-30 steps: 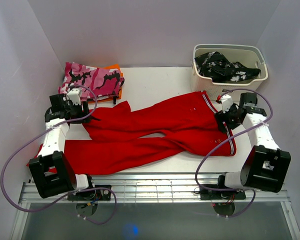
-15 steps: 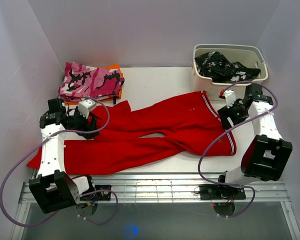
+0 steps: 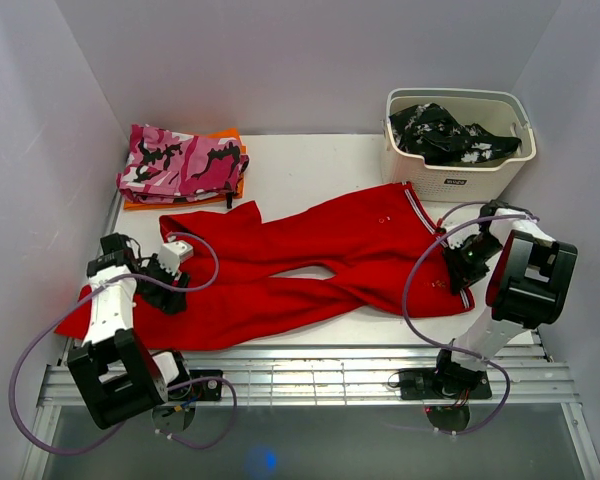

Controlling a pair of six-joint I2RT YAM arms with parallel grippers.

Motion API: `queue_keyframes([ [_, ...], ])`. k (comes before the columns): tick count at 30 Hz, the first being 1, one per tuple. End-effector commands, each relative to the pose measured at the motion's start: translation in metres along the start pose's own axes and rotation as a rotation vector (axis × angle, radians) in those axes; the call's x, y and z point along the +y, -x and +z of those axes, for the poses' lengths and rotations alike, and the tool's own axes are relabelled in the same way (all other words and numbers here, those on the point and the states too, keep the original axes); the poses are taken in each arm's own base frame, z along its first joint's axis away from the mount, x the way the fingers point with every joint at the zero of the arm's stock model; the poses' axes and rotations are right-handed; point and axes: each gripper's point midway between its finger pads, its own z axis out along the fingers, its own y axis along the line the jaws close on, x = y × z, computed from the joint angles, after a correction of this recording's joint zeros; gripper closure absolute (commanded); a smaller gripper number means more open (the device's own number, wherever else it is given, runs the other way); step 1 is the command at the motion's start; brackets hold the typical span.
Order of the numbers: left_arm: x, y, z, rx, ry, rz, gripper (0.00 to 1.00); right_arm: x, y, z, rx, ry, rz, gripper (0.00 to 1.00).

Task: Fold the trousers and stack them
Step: Flatten the trousers out

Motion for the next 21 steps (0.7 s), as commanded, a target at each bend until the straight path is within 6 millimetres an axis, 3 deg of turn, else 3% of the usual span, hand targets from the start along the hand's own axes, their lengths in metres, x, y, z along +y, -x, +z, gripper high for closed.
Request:
queue_keyframes([
  [1, 0.024, -0.019, -0.003, 0.015, 0.103, 0.058, 0.25, -0.015, -0.009, -0.002, 0.016, -0.028, 0.043, 0.77],
  [2, 0.026, -0.023, -0.004, 0.016, 0.109, 0.063, 0.25, -0.023, -0.010, -0.006, 0.014, -0.047, 0.047, 0.92],
  [7, 0.036, -0.056, 0.003, 0.067, 0.103, 0.075, 0.44, -0.059, -0.025, -0.048, -0.041, -0.127, 0.087, 0.92],
  [8, 0.040, -0.059, 0.005, 0.074, 0.114, 0.083, 0.54, -0.063, -0.028, -0.055, -0.050, -0.140, 0.091, 0.92],
  [9, 0.042, -0.062, 0.008, 0.078, 0.115, 0.090, 0.58, -0.068, -0.034, -0.061, -0.057, -0.145, 0.097, 0.92],
  [12, 0.045, -0.060, 0.014, 0.057, 0.095, 0.093, 0.72, -0.063, -0.041, -0.069, -0.055, -0.117, 0.100, 0.92],
  [14, 0.041, -0.040, -0.003, -0.005, 0.033, 0.109, 0.71, -0.058, -0.044, -0.063, -0.047, -0.093, 0.094, 0.92],
  [17, 0.044, -0.006, -0.024, -0.106, 0.009, 0.083, 0.60, -0.052, -0.046, -0.054, -0.041, -0.055, 0.106, 0.92],
  [18, 0.061, 0.007, -0.037, -0.112, 0.035, 0.092, 0.52, -0.052, -0.047, -0.052, -0.038, -0.049, 0.110, 0.92],
  [20, 0.069, 0.008, -0.045, -0.078, 0.005, 0.080, 0.45, -0.054, -0.047, -0.048, -0.029, -0.043, 0.114, 0.92],
  [21, 0.085, 0.010, -0.047, -0.056, -0.006, 0.100, 0.41, -0.056, -0.047, -0.048, -0.030, -0.047, 0.113, 0.92],
])
